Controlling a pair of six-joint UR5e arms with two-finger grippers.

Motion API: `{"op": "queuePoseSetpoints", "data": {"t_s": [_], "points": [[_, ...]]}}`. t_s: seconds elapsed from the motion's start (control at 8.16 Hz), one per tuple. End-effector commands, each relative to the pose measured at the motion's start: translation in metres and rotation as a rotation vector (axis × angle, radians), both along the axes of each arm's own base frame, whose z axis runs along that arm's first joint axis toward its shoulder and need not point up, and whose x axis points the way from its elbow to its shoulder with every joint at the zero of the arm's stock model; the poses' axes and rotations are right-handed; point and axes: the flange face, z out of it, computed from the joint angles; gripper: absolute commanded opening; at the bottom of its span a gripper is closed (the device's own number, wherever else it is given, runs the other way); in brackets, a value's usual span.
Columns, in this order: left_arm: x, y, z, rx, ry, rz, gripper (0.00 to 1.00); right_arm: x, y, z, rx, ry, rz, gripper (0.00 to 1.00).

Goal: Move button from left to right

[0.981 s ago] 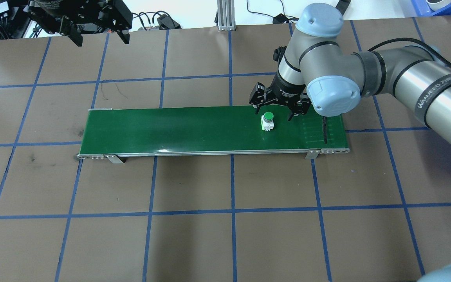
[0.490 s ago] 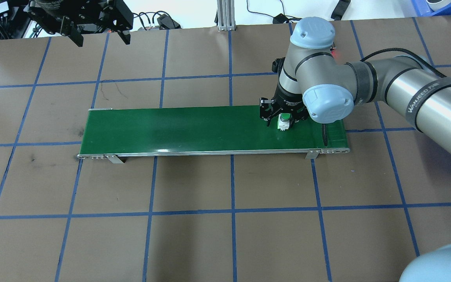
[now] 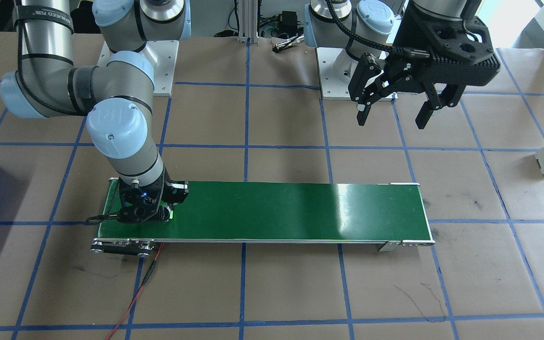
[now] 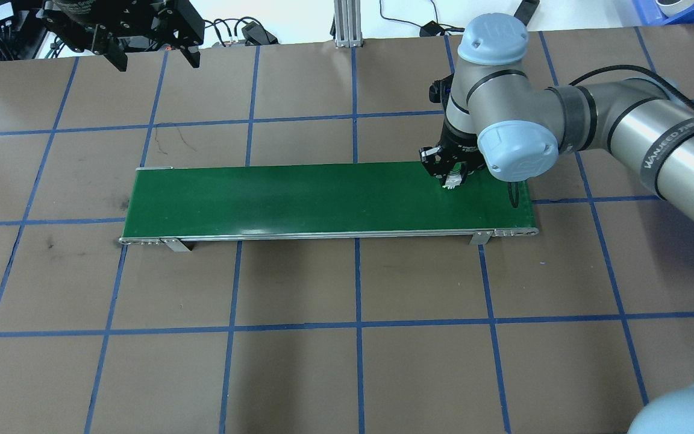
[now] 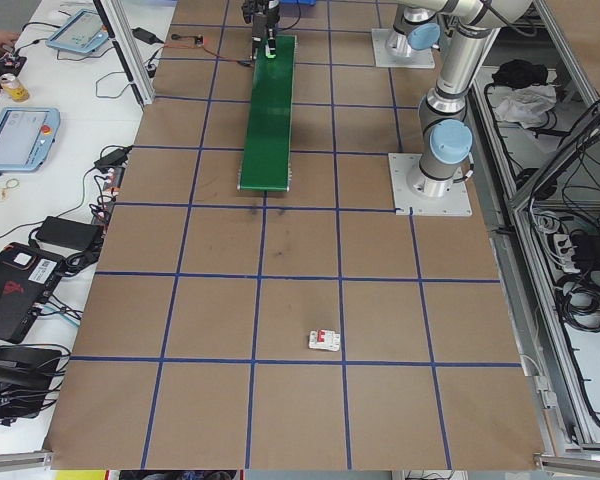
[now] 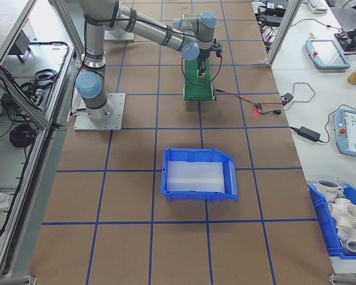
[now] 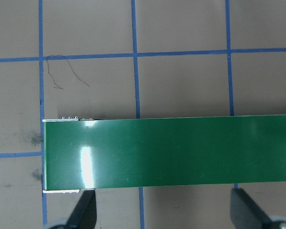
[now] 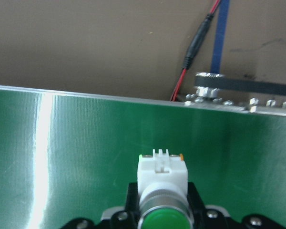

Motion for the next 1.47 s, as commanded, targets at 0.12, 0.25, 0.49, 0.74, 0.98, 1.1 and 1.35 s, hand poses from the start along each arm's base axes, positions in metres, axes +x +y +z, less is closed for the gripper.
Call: {"op": "queuePoseSetpoints", "data": {"t_s": [0.12, 0.25, 0.49, 0.74, 0.98, 1.1, 1.35], "points": [[-0.001, -0.002, -0.004, 0.007, 0.001, 0.000, 1.00, -0.165, -0.024, 0.076, -0.073, 0.046, 0.091, 0.00], [-0.002, -0.003, -0.006, 0.012, 0.000, -0.001, 1.00, -0.216, -0.021, 0.088, -0.059, 0.052, 0.184, 0.00], [-0.002, -0.003, -0.006, 0.012, 0.000, -0.003, 1.00, -0.333, 0.012, 0.118, -0.057, 0.071, 0.244, 0.00], [-0.002, -0.003, -0.006, 0.012, 0.000, -0.001, 1.00, -0.454, 0.051, 0.108, -0.044, 0.064, 0.284, 0.00], [-0.002, -0.003, -0.008, 0.018, 0.000, -0.003, 1.00, -0.530, 0.064, 0.076, -0.051, 0.111, 0.340, 0.00], [-0.002, -0.002, -0.013, 0.026, 0.000, -0.001, 1.00, -0.568, 0.068, 0.035, -0.050, 0.098, 0.346, 0.00], [0.002, -0.001, -0.012, 0.024, -0.004, -0.007, 1.00, -0.591, 0.065, -0.025, -0.052, 0.033, 0.343, 0.00]]}}
